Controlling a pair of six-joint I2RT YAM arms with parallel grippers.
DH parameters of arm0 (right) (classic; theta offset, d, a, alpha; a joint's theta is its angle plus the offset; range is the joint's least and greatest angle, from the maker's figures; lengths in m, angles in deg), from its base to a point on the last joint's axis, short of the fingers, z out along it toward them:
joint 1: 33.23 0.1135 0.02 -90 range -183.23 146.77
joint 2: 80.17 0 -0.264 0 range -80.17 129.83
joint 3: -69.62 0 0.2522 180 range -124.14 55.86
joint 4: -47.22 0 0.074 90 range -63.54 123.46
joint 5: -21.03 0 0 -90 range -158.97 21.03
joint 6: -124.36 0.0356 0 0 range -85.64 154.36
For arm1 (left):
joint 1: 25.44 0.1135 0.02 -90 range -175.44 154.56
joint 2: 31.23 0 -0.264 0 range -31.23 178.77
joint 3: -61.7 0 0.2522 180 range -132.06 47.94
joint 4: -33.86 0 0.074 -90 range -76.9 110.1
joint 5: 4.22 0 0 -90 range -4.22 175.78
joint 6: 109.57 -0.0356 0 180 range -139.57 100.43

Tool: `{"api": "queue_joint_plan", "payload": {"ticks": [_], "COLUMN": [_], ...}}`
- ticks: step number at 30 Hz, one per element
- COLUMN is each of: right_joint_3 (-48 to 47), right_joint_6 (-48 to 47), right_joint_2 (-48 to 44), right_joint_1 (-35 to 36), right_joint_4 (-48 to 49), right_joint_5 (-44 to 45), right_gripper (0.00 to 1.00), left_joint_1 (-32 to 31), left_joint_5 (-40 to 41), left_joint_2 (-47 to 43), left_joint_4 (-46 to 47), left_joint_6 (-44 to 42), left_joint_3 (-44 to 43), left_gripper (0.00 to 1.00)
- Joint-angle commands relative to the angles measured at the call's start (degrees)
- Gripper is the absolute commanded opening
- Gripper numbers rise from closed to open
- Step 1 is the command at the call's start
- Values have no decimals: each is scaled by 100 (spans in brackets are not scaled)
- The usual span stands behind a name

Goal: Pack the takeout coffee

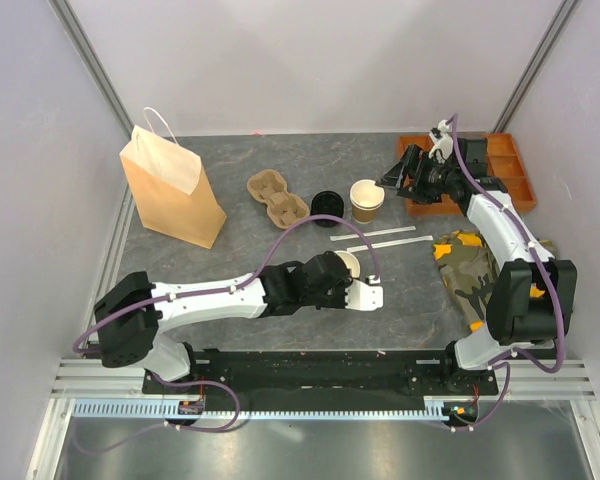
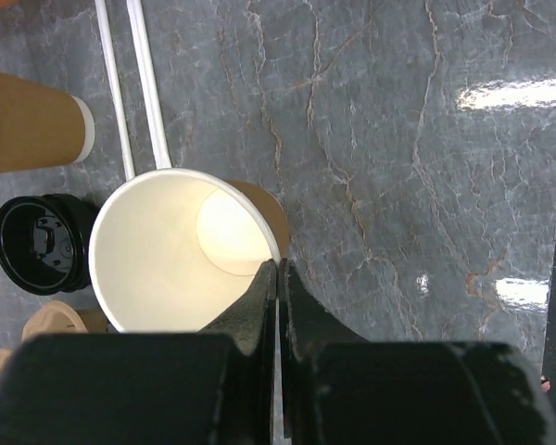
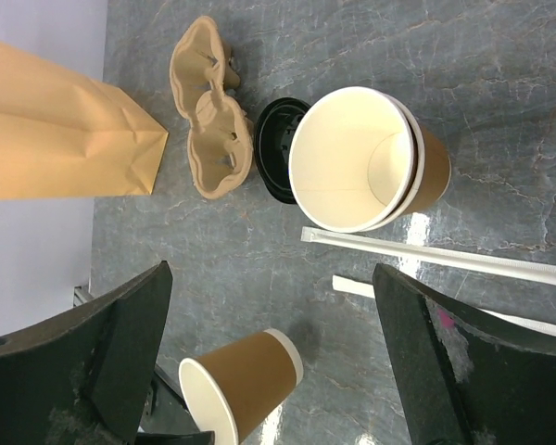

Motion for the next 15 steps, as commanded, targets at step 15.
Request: {"api": "queue_joint_plan", "payload": {"ticks": [15], "right_joint_3": [-177], "right_joint_6": [-176], "right_joint_2": [-2], "right_joint_1": [-16], "right_joint_4": [-68], "right_joint_5": [-124], "right_gripper": [98], "left_joint_1": [288], "left_joint_5": [-531], "left_joint_2": [33], "left_joint_4": [-401], "left_joint_6": [36], "left_joint_3": [-299], "left_gripper": [6]}}
